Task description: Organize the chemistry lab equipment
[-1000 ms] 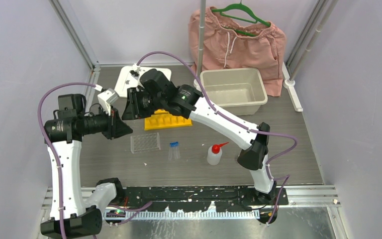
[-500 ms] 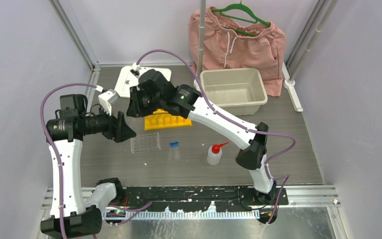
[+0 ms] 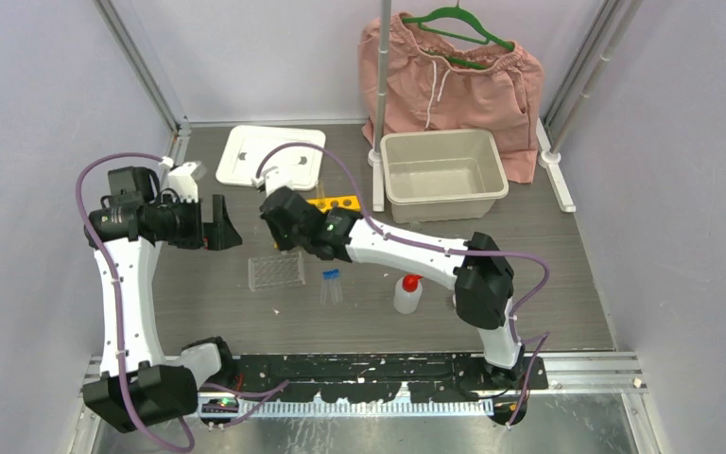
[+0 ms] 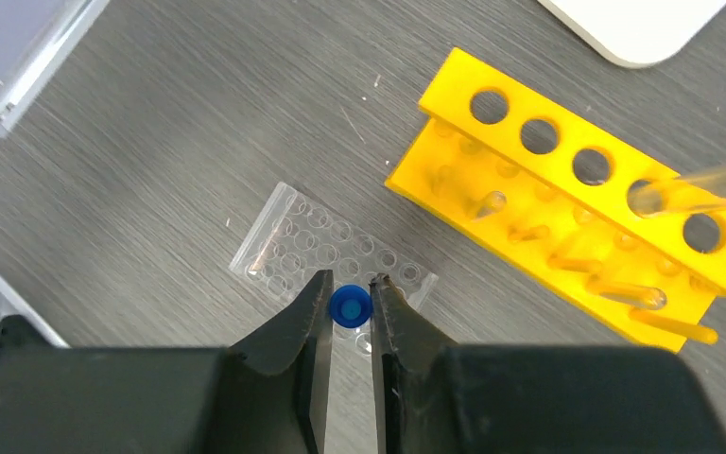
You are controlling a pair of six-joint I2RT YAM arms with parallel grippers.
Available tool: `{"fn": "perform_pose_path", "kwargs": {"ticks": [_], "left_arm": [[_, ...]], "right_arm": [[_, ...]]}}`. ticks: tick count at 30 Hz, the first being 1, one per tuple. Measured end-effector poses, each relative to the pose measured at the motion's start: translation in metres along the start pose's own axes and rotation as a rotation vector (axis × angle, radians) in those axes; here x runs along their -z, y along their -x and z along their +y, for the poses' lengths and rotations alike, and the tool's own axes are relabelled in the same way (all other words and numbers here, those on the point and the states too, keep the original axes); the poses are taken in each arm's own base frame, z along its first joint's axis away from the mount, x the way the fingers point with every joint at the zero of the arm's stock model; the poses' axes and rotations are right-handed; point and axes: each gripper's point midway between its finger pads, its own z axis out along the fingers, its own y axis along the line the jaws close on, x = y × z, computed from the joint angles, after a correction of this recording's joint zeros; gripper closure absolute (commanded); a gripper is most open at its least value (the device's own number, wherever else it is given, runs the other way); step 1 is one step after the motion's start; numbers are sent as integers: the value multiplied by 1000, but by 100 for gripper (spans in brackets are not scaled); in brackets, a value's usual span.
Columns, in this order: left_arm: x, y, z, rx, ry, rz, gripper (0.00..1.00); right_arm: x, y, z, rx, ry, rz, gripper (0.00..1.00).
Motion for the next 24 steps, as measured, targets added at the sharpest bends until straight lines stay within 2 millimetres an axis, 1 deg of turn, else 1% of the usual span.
{"fn": "perform_pose_path", "kwargs": {"ticks": [2,5,7,9,11,15,19,22,24], "left_arm": [[-2,0,17,60,41,9,0],[-4,-3,38,129,85,30,0],[-4,-5,47,158,104,41,0],[-3,-6,52,173,116,43,0],[-2,-7,54,182,124,44,0],[-1,-8,54,188,128,46,0],[5,-5,56,191,144,39,0],[9,0,60,196,156,30,0],[9,0,63,203,158,34,0]], "right_arm": [[-5,-9,10,59,4,-28,99],[-8,-12,29,125,23,-88,99],[-12,-9,43,152,41,-138,99],[-18,-7,57,169,58,-186,99],[-27,-8,63,179,62,-218,99],[-51,-20,62,195,36,-237,99],[-71,-39,57,214,8,-226,99],[-80,-46,53,218,-4,-222,99],[-82,-46,53,219,-8,-225,99]]}}
